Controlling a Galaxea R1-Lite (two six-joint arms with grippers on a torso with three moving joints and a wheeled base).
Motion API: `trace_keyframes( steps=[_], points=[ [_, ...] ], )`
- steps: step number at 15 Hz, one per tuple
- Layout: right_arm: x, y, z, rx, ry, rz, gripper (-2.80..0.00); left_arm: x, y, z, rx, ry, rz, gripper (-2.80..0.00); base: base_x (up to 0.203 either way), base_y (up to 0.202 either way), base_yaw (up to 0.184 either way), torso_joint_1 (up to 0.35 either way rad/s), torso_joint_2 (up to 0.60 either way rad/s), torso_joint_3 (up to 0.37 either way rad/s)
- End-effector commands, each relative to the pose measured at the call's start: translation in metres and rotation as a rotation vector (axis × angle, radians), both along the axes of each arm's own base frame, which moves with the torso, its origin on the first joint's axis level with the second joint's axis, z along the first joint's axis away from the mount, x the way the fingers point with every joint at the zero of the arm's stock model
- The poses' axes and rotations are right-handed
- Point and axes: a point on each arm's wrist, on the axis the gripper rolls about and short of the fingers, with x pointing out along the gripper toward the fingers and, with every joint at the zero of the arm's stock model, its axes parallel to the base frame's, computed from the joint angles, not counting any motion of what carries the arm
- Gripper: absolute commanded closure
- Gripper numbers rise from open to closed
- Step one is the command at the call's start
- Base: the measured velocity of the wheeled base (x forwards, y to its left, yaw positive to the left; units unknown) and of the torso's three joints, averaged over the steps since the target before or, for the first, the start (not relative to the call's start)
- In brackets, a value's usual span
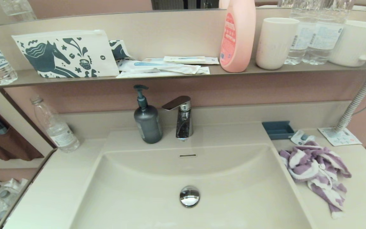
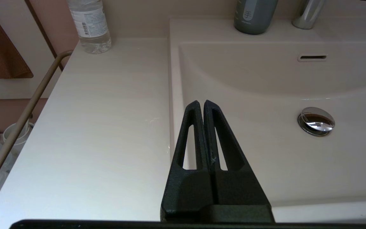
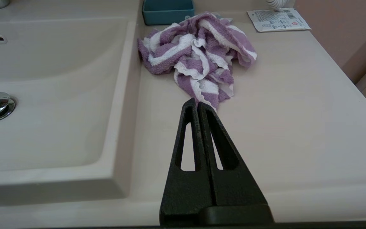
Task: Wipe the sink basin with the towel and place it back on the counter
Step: Turn on the faucet
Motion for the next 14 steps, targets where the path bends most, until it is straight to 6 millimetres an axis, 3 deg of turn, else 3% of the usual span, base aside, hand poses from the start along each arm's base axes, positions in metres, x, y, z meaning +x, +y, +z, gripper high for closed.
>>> trace_keyframes(
  steps=[1,14],
  points=[
    [0.0,0.0,0.0,0.0,0.0,0.0,0.0,0.0001,0.0,0.0,-0.001,0.001,0.0,0.0,0.0,0.0,0.0,0.0,0.0,0.0],
    [0.0,0.0,0.0,0.0,0.0,0.0,0.0,0.0001,0.0,0.0,-0.001,0.001,0.0,0.0,0.0,0.0,0.0,0.0,0.0,0.0]
  ],
)
